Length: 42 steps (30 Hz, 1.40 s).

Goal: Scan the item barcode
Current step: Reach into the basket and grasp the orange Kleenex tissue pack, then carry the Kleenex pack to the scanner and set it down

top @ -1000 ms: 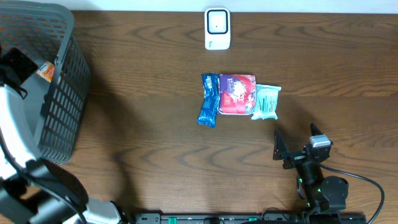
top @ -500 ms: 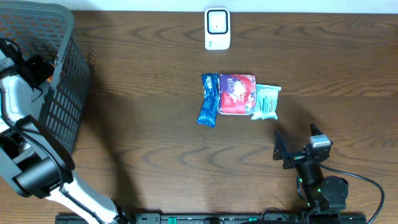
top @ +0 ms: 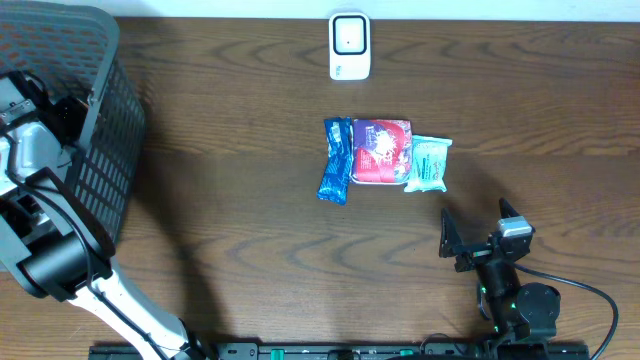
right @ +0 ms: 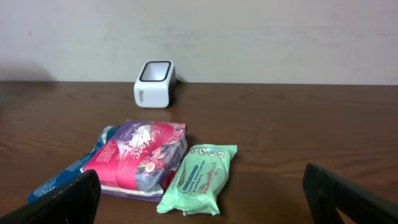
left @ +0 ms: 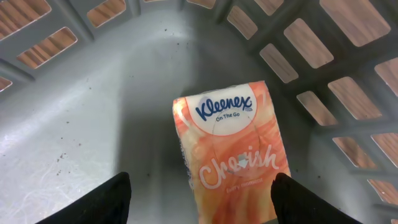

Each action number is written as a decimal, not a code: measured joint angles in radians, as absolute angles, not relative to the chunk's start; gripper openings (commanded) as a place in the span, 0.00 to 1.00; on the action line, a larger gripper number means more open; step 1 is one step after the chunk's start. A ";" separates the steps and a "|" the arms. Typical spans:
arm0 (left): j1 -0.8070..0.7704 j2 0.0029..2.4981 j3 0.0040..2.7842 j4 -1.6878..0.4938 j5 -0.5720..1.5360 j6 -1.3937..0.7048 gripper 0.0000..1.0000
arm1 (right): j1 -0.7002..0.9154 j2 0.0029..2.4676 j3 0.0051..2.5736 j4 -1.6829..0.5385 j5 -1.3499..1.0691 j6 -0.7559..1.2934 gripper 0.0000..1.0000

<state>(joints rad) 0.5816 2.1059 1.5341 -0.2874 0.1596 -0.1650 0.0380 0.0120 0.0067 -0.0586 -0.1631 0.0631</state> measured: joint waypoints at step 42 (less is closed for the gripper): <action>0.565 1.325 1.530 -0.396 0.225 -0.364 0.07 | 0.038 0.012 0.007 -0.059 -0.163 0.063 0.99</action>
<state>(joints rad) 0.5652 1.3254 1.5303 -0.3962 0.2249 -0.3637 0.0380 0.0120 0.0067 -0.0586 -0.1631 0.0628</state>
